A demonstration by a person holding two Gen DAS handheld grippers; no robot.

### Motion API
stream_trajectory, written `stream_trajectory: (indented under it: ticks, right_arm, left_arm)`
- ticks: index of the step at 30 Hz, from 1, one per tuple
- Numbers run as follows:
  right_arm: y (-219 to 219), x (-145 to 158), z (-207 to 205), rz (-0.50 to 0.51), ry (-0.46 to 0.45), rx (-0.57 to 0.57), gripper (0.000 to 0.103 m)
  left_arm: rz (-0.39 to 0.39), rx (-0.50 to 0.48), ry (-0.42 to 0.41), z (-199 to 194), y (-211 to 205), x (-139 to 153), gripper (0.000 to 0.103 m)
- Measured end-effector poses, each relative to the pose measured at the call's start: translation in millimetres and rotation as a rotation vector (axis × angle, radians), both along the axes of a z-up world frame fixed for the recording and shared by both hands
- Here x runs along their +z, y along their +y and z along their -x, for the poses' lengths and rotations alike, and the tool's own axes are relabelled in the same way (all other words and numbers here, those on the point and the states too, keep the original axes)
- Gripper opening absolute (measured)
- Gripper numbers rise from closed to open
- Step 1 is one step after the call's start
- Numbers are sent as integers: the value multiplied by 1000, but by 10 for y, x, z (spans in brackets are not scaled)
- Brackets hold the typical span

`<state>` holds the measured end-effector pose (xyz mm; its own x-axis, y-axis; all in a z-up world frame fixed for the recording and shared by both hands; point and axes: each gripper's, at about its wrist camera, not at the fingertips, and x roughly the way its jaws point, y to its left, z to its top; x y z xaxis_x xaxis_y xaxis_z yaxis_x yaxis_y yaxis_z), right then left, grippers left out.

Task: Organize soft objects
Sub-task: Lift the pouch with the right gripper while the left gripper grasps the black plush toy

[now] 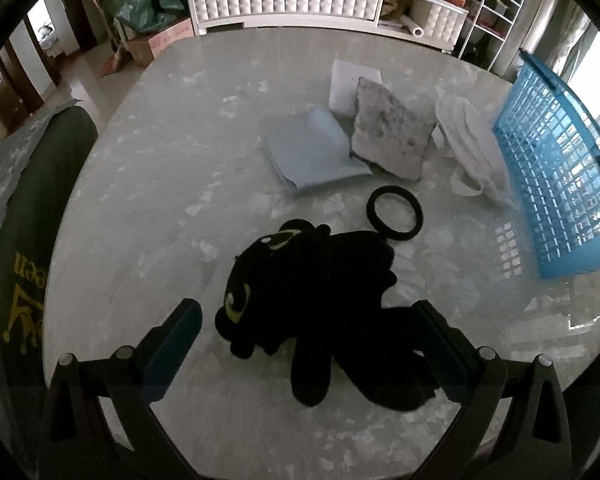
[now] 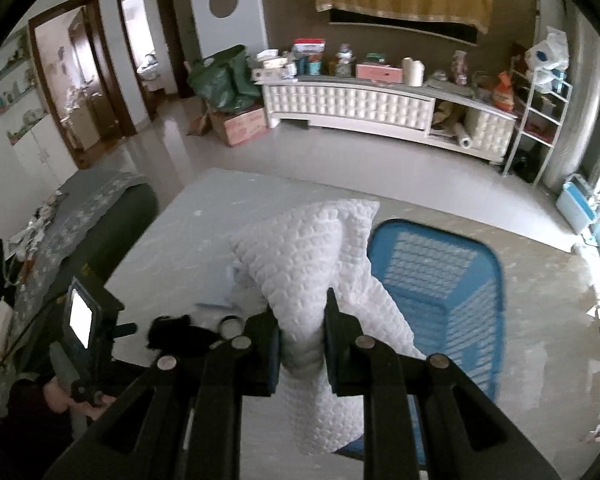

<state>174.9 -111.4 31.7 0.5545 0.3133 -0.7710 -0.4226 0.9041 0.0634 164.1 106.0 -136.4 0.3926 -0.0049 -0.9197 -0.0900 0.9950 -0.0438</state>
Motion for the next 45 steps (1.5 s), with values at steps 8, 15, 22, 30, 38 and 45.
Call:
stream_trajectory:
  ticks: [8,15,22,30,38,45]
  right_arm:
    - [-344,-89,-216,87,-11,-85,17]
    - [-398,-418,-344,194,35,-88,17]
    - [-250,-1050,-360,346,148,-2,17]
    - [-147,-1503,-336,402,262,84,17]
    - [-171,-1621,-381,387,349,133,18]
    - [-201,-1691,-433,372,393,152,25]
  left_arm:
    - [26,19,32,-197,-6,-220,103]
    - [-30,12,87,-333,-67,-482,103]
    - [-20,7,78,-403,-53,-604,103]
    - [-27,-17,54,-459,-56,-640,103]
    - [-32,-47,21,-410,-161,-552,90]
    - [-32,-61,-4,-369,-154,-498,80]
